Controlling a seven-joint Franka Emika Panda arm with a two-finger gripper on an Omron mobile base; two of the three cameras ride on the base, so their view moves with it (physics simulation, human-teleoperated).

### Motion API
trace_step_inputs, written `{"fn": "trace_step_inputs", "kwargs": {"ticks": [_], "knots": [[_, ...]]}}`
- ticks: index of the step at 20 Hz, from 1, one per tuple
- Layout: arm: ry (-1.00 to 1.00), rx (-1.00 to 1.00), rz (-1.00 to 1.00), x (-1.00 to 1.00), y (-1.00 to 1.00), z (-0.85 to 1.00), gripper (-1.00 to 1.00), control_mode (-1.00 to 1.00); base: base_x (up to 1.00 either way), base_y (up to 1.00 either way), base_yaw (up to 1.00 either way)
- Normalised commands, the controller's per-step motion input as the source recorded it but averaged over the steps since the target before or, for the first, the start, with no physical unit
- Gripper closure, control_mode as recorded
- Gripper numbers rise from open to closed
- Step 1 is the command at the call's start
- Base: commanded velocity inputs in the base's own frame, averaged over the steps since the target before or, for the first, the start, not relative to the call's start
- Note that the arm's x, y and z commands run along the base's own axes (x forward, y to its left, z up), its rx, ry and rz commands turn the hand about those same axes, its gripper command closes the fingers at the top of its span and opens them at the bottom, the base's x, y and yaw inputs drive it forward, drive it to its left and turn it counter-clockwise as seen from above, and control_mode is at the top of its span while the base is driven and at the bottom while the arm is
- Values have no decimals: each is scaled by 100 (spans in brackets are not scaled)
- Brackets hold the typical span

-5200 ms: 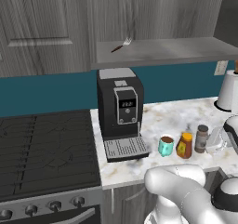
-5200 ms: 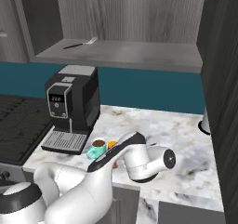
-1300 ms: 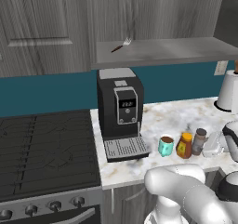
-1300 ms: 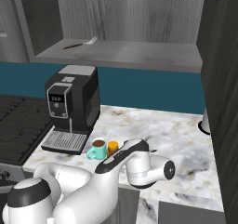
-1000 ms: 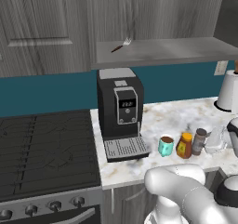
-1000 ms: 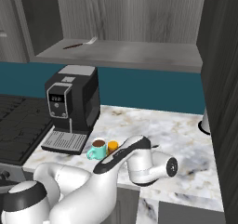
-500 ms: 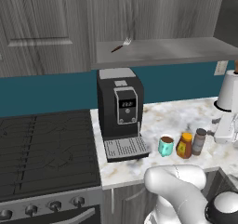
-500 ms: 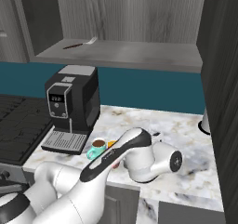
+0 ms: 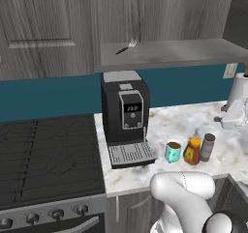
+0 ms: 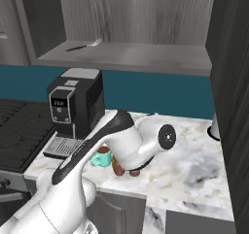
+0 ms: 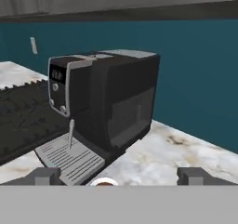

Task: Pick the cinnamon and honey bottle from the cabinet and place them next to the mug.

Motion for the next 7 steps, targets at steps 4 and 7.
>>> {"fn": "trace_step_inputs", "kwargs": {"ticks": [4,7], "knots": [[36,0,-16,0,64,73,-100,-100,0,0,0],[40,0,-24,0,78,57,-100,-100,0,0,0]]}}
